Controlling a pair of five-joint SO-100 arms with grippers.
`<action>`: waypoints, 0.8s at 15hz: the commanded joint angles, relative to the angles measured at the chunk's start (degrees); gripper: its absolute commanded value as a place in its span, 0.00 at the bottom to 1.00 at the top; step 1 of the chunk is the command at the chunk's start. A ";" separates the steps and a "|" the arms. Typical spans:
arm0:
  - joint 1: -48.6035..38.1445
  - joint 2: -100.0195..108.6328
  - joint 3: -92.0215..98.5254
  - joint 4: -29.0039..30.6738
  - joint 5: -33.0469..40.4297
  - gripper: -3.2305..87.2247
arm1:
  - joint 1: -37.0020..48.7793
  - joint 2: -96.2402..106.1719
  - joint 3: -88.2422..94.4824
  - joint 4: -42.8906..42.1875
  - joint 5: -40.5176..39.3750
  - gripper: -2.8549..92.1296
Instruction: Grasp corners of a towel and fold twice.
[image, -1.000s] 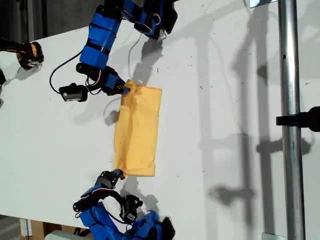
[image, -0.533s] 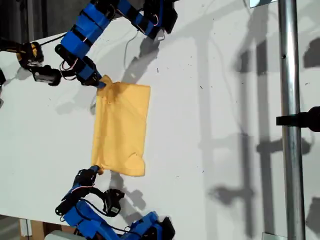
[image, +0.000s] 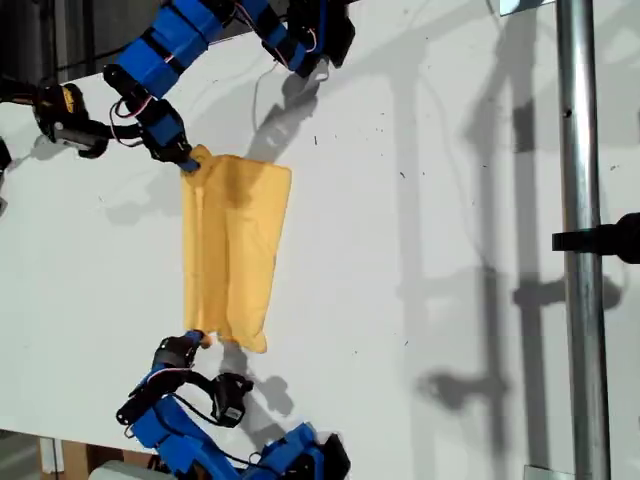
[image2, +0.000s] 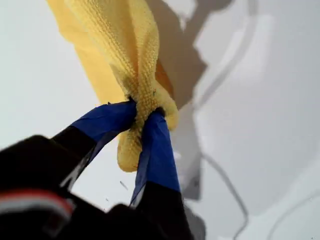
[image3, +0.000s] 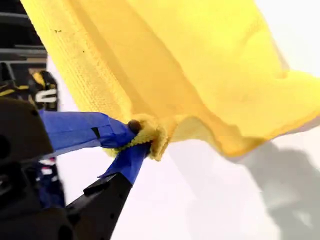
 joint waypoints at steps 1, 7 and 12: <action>3.16 -1.05 4.04 -0.53 -2.81 0.02 | -4.92 2.02 2.11 0.09 2.81 0.03; 6.94 -9.40 7.73 0.53 -7.21 0.02 | -13.71 -10.99 6.15 2.02 10.11 0.03; 6.50 -16.44 5.98 0.97 -7.56 0.03 | -16.61 -27.25 3.69 0.88 13.54 0.03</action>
